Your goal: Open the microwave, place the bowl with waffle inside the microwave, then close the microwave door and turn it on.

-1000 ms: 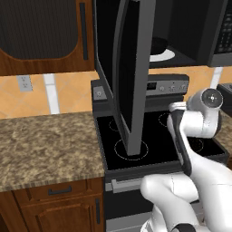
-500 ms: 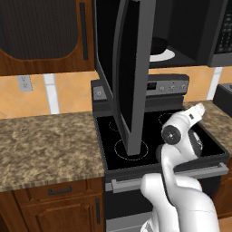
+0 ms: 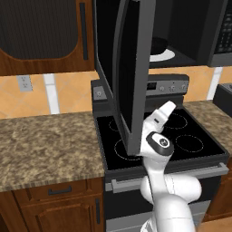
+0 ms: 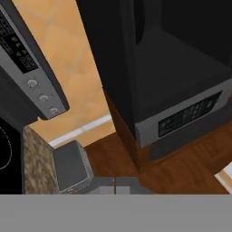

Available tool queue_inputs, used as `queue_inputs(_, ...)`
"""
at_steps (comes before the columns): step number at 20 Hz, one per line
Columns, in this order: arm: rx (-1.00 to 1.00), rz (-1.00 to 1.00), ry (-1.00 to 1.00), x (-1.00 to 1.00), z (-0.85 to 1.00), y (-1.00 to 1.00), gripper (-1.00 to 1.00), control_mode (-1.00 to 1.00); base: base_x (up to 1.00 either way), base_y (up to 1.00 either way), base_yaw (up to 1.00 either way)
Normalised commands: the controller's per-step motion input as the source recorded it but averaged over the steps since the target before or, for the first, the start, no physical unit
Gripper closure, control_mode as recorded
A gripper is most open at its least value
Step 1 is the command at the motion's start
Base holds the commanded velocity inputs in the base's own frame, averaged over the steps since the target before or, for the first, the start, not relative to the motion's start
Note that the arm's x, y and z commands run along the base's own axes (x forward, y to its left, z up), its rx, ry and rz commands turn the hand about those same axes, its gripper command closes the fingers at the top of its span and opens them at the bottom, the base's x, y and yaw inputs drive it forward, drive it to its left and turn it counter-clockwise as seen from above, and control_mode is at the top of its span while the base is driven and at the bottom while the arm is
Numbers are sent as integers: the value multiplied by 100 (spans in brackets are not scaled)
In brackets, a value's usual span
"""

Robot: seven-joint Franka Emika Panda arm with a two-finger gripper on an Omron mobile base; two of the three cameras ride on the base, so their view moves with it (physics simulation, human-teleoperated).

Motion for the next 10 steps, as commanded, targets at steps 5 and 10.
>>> queue_inputs(5, 0, -3, 0, 0, -1, 100, 100, -100, 0, 0, 0)
queue_inputs(10, -1, -5, -5, 0, -1, 100, 100, -100, 0, 0, 0)
